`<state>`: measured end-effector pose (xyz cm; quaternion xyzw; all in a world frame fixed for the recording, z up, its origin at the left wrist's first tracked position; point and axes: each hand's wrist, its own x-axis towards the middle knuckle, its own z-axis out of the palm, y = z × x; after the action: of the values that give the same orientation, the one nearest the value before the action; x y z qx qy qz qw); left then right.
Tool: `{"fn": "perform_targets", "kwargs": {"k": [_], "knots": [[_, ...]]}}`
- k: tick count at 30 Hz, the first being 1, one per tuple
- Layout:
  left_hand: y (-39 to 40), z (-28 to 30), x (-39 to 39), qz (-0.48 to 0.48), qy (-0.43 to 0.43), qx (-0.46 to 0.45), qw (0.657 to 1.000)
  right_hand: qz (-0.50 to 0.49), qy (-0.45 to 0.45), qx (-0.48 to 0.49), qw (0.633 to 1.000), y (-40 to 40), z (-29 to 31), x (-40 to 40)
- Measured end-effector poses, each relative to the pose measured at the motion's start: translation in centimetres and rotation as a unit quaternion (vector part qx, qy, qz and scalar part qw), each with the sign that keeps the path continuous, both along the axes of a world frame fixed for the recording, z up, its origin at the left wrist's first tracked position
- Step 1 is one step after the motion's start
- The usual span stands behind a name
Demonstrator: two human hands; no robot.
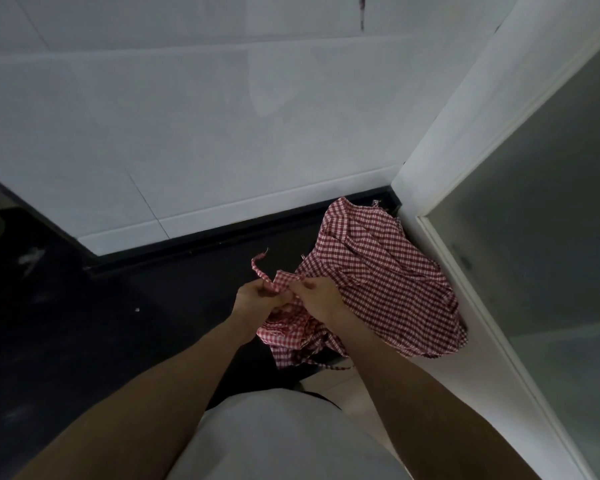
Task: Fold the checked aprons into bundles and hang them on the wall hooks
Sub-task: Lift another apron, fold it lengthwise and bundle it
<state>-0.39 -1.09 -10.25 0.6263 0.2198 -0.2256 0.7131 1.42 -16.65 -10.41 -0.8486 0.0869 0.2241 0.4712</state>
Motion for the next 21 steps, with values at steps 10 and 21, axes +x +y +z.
{"fn": "perform_targets", "kwargs": {"k": [10, 21], "knots": [[0.3, -1.0, -0.1, -0.185, -0.347, 0.343, 0.853, 0.015, -0.023, -0.062, 0.998, 0.3, 0.0, 1.2], [0.4, -0.9, 0.6, -0.262, -0.274, 0.350, 0.857, -0.032, 0.008, 0.038, 0.999, -0.2, 0.8, 0.4]]}}
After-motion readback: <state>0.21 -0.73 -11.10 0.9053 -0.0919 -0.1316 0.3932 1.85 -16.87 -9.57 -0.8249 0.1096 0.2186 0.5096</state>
